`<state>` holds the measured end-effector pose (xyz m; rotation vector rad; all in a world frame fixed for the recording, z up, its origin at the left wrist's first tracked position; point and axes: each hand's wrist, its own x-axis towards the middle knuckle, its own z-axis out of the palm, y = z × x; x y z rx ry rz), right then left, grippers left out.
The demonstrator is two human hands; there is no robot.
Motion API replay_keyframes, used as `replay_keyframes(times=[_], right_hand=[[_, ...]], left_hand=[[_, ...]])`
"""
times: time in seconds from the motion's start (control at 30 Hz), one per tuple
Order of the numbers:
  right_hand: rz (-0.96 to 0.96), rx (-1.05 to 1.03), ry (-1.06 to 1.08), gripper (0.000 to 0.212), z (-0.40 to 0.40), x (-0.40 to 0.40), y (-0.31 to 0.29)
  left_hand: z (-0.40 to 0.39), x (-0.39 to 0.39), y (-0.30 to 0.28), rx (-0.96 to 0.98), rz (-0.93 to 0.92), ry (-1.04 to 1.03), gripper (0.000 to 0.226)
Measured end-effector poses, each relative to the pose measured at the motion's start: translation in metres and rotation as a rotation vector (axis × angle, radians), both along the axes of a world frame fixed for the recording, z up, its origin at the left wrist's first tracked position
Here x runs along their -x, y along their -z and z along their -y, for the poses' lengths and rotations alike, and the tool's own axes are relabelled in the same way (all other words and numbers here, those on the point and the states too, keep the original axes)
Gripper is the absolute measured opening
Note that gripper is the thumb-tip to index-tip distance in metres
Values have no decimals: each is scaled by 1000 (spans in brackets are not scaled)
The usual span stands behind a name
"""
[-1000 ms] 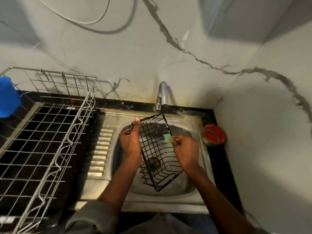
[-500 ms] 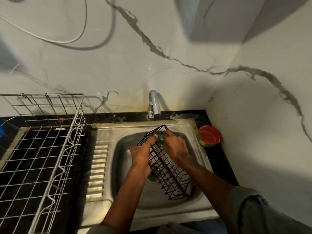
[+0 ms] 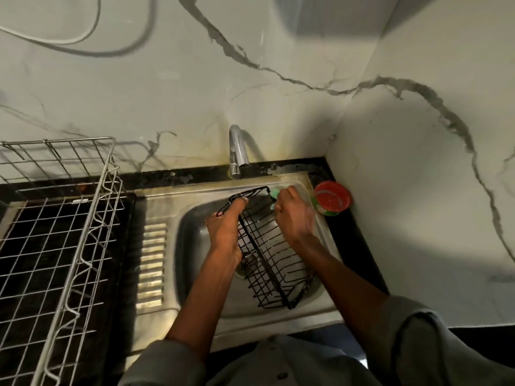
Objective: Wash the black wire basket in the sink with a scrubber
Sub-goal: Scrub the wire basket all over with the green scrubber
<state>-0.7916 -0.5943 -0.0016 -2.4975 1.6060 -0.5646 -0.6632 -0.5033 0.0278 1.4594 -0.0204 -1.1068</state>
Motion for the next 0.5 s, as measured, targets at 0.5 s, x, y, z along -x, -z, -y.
replay_keyframes(times=[0.5], right_hand=[[-194, -207, -262, 17, -27, -20, 30]], left_hand=[[-6, -1, -7, -21, -53, -101, 47]])
